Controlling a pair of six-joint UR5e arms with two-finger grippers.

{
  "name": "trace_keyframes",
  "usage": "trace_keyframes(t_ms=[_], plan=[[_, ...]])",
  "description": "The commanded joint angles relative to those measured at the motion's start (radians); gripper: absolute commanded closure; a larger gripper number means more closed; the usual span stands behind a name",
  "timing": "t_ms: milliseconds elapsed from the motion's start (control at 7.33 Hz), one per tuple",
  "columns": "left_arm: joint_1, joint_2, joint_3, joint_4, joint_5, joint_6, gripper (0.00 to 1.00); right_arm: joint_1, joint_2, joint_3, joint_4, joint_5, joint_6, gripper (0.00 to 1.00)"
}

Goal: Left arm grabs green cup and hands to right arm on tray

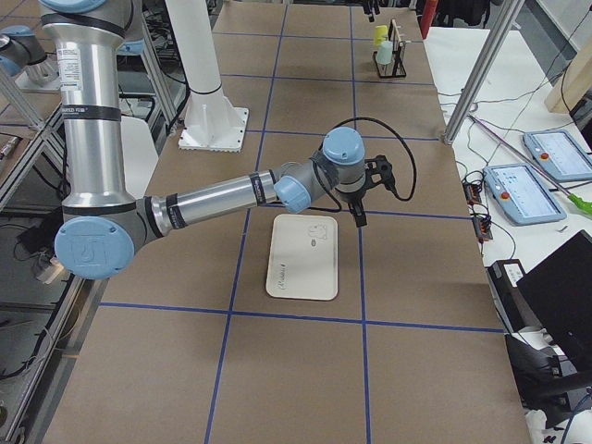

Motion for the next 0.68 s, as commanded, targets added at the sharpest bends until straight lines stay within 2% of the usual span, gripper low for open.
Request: trace_keyframes(t_ms=[0, 545], plan=[[0.057, -0.067, 0.025, 0.104, 0.101, -0.026, 0.00, -0.020, 0.015, 0.000, 0.009, -0.002, 0.039, 0.00], [0.138, -0.159, 0.163, 0.104, 0.196, -0.055, 0.00, -0.022, 0.015, 0.000, 0.009, 0.000, 0.040, 0.00]])
